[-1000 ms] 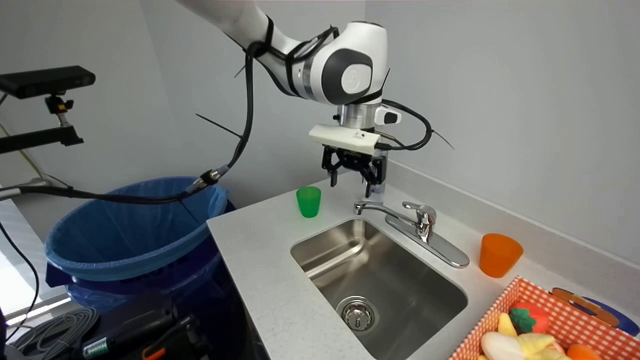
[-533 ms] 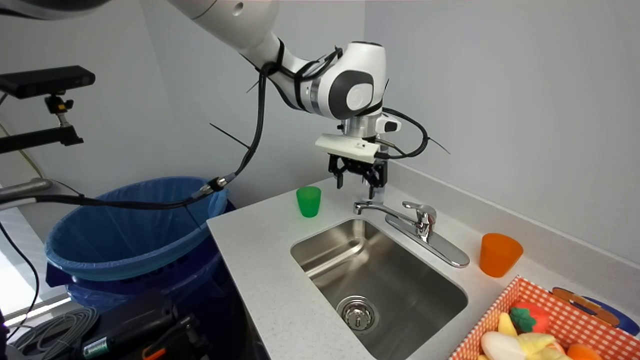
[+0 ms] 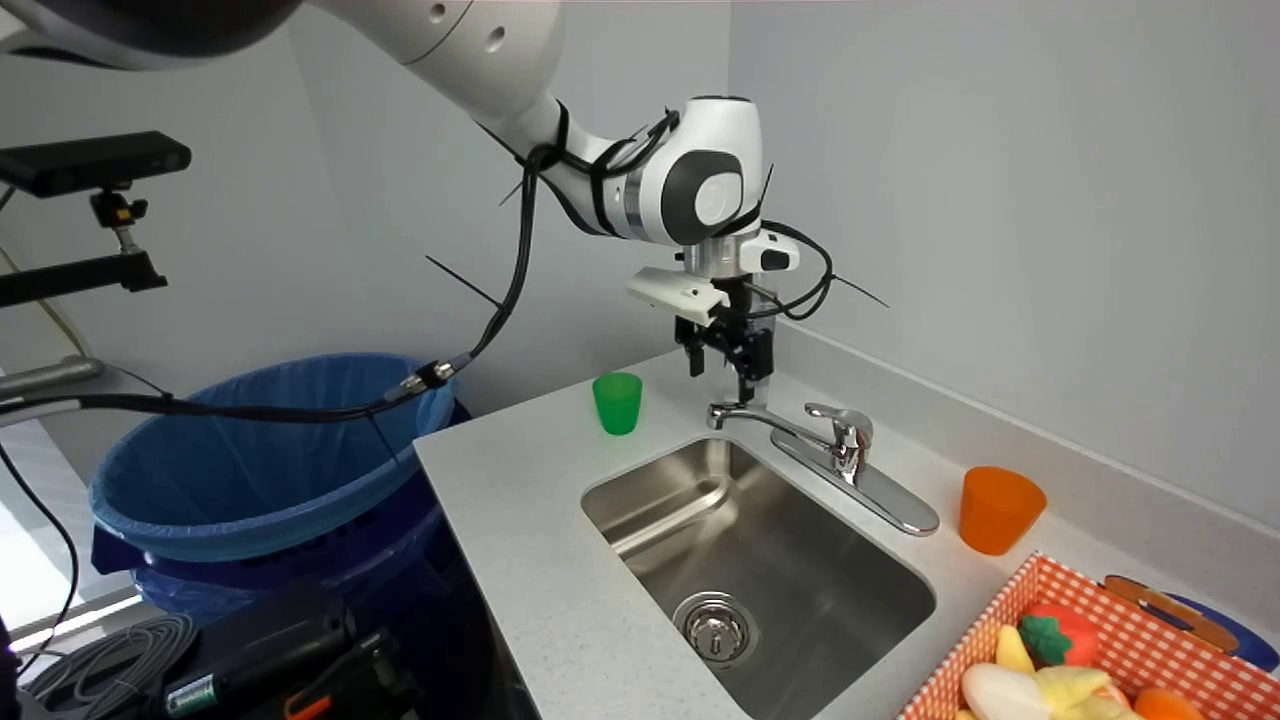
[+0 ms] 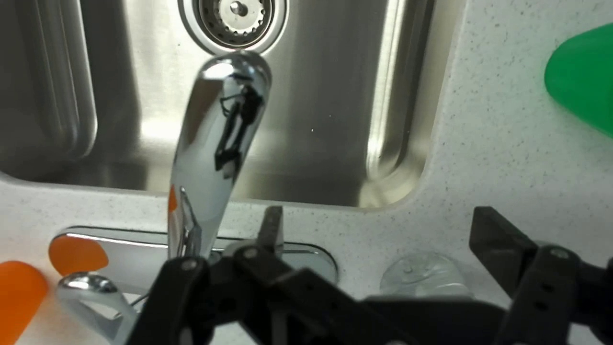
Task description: Move the faucet spout to the right
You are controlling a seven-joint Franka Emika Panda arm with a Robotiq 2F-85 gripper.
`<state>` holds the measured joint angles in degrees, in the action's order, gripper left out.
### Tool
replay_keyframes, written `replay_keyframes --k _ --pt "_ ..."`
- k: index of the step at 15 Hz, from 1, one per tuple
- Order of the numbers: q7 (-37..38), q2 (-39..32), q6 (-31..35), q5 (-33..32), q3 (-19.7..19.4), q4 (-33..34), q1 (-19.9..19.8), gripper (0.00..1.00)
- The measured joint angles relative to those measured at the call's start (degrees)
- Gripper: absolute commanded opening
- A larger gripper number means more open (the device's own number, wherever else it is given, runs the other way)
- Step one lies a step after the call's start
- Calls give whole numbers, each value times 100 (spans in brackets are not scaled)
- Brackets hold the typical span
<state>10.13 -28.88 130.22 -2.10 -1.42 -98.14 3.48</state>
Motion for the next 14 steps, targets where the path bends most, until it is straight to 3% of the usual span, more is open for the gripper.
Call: replay_keyframes --k 4,5,6,9,14 --pt "1182 -77 -34 0 -222 164 164 100" --pt "1476 -99 -80 -1 -286 199 211 75" --pt "1762 -126 -156 -3 -347 235 259 74" --pt "2209 -197 -497 -3 -423 348 336 51" --pt "2052 -207 -811 -3 -417 472 331 13"
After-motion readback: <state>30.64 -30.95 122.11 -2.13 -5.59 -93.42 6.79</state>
